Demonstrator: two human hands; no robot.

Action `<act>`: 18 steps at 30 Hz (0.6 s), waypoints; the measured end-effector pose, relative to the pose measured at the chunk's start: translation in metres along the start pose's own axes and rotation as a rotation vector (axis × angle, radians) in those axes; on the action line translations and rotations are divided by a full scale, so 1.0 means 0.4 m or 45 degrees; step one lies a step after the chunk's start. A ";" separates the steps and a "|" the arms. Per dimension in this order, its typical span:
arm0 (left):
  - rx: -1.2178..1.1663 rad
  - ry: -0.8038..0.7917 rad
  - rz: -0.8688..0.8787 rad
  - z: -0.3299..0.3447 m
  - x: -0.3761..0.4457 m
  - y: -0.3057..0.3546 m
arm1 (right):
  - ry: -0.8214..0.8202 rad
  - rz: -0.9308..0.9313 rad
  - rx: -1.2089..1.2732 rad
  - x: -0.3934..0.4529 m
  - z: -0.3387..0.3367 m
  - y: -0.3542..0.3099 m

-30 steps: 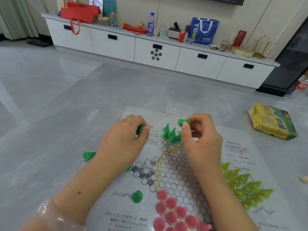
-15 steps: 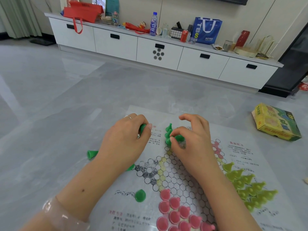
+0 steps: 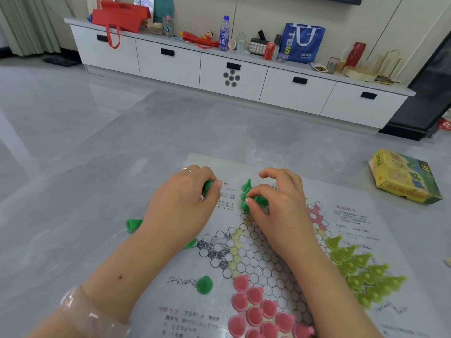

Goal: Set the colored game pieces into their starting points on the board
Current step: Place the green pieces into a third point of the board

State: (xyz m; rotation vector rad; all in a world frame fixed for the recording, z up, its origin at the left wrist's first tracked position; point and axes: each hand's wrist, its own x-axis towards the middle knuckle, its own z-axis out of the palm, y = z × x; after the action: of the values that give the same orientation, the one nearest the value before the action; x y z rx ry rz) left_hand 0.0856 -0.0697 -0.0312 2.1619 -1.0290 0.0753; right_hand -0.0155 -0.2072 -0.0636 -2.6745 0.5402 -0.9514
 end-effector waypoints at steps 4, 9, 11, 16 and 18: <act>0.011 0.008 0.011 0.000 -0.001 -0.001 | 0.023 0.008 0.012 -0.001 0.003 0.001; 0.002 0.010 0.027 0.002 0.000 -0.002 | 0.024 0.006 0.014 -0.002 0.005 0.002; 0.003 0.015 0.032 0.002 0.000 -0.003 | 0.022 0.018 0.015 -0.002 0.005 0.002; 0.008 0.019 0.076 0.004 0.000 -0.006 | 0.171 0.025 0.106 0.003 -0.009 -0.016; -0.010 0.037 0.087 0.000 0.001 -0.006 | 0.218 -0.019 0.159 0.006 -0.021 -0.029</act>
State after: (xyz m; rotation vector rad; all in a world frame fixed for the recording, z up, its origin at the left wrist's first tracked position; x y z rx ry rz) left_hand 0.0875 -0.0691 -0.0326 2.1124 -1.0847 0.1341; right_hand -0.0162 -0.1986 -0.0520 -2.5052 0.4792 -1.1853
